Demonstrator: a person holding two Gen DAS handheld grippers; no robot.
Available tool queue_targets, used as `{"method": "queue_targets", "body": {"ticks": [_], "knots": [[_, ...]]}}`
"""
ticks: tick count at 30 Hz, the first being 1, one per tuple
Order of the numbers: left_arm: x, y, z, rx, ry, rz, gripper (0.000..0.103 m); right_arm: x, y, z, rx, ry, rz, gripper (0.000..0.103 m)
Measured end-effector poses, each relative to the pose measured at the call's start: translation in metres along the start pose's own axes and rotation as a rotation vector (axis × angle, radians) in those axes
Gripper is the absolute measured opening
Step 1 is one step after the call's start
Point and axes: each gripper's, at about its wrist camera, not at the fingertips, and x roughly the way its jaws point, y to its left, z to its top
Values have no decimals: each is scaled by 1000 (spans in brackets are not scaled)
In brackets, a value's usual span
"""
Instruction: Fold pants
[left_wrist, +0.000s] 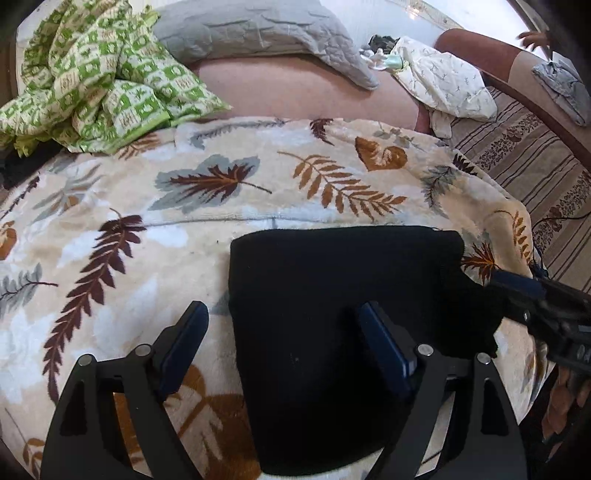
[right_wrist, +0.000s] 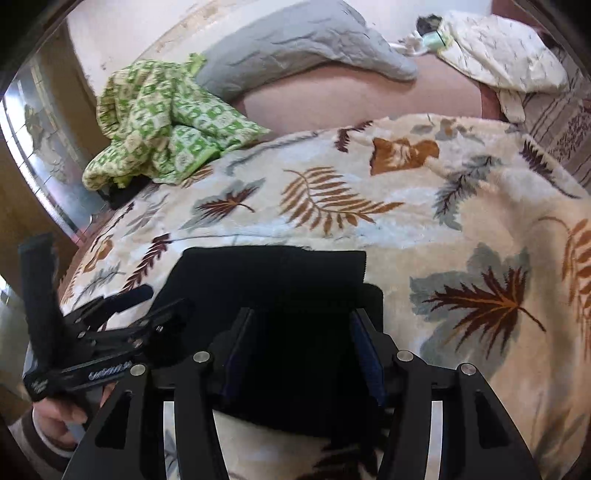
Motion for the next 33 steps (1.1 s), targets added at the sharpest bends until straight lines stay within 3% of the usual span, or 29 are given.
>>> {"method": "queue_targets", "body": {"ticks": [6,10,12,16,18,20,25,26,27,28,30,33], "knots": [[-6,0,-12,-9,8,2,85,-17,14,-25,-52,22,9,54],[1,-1,-25,-32,45,-18,85,-1,10,-49,-66,93,-40,55],[-4,4,-27,-63,48,-37,85,1,5,-56,-53,75,-28,54],[-15,13,-24,-89,24,-28,85,-18,-6,-49,15,19,22,58],[-18,17,-24,-107,16,-30,85,-26,-15,-42,63,-6,39,71],[-18,17,-25,-108,19,-34,85,-29,-26,-35,120,-42,63,74],[-10,8,-31,-65,47,-30,85,1,-41,-21,222,6,126,74],[-8,7,-32,-65,53,-32,85,7,-41,-20,227,19,150,66],[-7,7,-33,-67,57,-35,85,16,-39,-20,228,38,185,38],[-8,7,-33,-70,58,-40,85,18,-37,-21,211,37,145,20],[-13,7,-31,-68,50,-45,85,12,-33,-21,180,8,131,11],[-19,4,-29,-65,24,-52,85,-14,-28,-21,128,-37,143,10]]}}
